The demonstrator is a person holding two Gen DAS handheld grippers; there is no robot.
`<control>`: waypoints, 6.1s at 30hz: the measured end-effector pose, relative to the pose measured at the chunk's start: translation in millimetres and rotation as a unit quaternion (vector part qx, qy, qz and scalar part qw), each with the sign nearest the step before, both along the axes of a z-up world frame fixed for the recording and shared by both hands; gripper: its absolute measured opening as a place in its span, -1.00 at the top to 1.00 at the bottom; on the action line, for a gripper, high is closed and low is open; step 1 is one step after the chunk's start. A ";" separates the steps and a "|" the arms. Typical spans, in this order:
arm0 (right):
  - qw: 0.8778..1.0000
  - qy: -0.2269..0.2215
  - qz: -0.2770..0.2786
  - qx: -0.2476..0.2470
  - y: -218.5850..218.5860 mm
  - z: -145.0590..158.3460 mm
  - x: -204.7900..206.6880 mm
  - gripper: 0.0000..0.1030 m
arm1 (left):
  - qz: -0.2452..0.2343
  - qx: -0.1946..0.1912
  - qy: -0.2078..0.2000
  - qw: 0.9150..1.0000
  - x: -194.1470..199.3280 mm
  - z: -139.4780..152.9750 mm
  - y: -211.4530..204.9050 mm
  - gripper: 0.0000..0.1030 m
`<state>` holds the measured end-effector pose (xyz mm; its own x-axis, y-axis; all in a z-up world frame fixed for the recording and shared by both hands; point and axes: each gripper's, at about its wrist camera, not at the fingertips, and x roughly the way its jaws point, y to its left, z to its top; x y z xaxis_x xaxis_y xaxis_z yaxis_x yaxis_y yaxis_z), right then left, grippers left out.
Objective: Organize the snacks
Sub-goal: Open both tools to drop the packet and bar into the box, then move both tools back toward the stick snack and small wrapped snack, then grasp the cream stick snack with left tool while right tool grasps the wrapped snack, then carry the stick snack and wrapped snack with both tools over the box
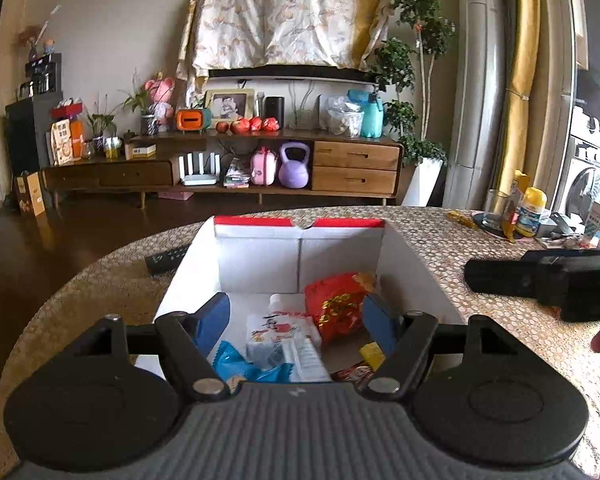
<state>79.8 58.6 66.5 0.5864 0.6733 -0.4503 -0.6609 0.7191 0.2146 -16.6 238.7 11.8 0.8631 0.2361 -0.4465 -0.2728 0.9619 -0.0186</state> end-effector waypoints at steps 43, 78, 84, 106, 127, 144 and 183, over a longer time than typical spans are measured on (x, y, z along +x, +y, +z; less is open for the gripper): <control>0.972 -0.031 -0.230 -0.044 -232.9 -56.4 45.8 -0.99 | -0.209 0.001 0.035 0.977 112.3 -22.7 -212.1 -1.00; 0.950 0.139 -0.277 -0.029 -230.7 -128.3 176.2 0.01 | -0.247 -0.016 0.081 0.965 202.3 -74.7 -226.3 -1.00; 0.949 0.125 -0.288 -0.015 -248.5 -125.9 169.6 0.07 | -0.271 -0.011 0.087 0.959 223.8 -82.3 -246.6 -1.00; 0.946 0.096 -0.309 0.022 -305.2 -103.5 140.5 0.06 | -0.261 0.006 0.143 0.955 269.4 -112.0 -302.9 0.49; 0.953 0.080 -0.291 0.032 -296.9 -88.4 114.5 0.06 | -0.230 -0.010 0.084 0.969 216.0 -57.0 -278.0 0.81; 0.978 0.029 -0.206 0.034 -215.5 -30.9 53.4 0.06 | -0.126 -0.020 0.023 0.992 103.7 8.4 -169.0 0.81; 0.997 0.018 0.054 -0.056 75.2 -6.7 23.1 0.06 | 0.044 -0.051 0.058 0.996 26.7 -8.9 41.5 0.80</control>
<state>102.8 133.8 59.9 0.4949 0.6759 -0.5461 -0.7297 0.6645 0.1612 10.0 280.2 2.9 0.7825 0.2557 -0.5678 -0.3611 0.9292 -0.0792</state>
